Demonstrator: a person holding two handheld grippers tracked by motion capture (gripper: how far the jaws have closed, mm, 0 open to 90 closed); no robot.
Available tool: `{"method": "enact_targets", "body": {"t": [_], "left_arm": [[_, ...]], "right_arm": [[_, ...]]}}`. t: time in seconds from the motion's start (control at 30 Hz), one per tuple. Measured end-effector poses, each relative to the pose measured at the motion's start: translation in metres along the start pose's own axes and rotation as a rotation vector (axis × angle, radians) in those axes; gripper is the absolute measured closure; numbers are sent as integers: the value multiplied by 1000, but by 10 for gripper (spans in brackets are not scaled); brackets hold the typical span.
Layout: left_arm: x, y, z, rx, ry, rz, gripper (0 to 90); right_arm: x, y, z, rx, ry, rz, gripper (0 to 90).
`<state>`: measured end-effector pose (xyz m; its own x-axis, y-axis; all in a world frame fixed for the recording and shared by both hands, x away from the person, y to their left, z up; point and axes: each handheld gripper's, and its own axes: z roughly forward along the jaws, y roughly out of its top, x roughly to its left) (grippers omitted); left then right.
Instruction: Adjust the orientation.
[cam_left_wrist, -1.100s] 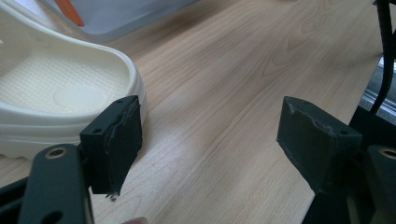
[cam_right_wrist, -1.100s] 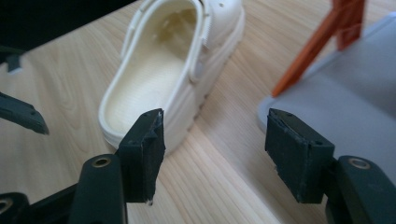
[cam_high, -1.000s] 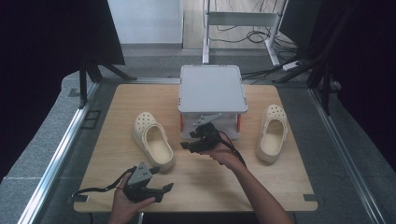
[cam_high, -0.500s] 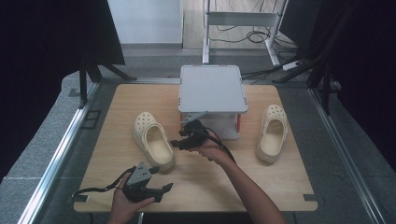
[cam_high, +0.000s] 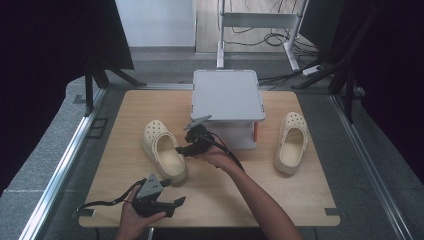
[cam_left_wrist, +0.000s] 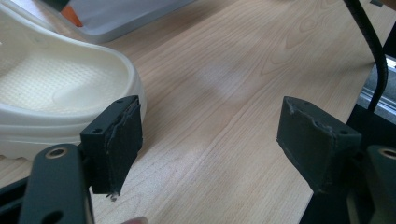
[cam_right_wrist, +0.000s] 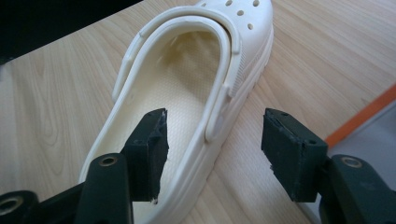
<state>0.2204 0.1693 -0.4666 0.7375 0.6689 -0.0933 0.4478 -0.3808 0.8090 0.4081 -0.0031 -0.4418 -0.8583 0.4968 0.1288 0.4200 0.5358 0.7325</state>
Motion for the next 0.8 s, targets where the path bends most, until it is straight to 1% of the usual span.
{"method": "enact_targets", "body": {"t": [0.17,0.23,0.3,0.4,0.47,0.5,0.6,0.63,0.8], "left_arm": [[0,0,-2,-6,0,0,227],[0,0,-2,-6,0,0,227],[0,0,-1,-2,0,2,227],[0,0,-1,0,1,3,227],[0,0,-2,-3,1,6,227],[1,0,-2,-2,3,7,227],[0,0,-2,0,4,9,228],[0,0,-2,0,4,9,228],[0,0,-2,2,3,9,228]], "right_arm": [[2,6,11,16,-11,-2,416],[2,8,16,20,-14,3,419],[0,10,19,20,-27,-1,428],[-1,12,23,25,-26,9,436],[-3,14,30,38,-32,2,441],[-3,14,32,44,-43,5,446],[-6,16,38,52,-39,16,456],[-6,16,38,52,-39,16,456],[-5,21,49,90,-57,10,488]]}}
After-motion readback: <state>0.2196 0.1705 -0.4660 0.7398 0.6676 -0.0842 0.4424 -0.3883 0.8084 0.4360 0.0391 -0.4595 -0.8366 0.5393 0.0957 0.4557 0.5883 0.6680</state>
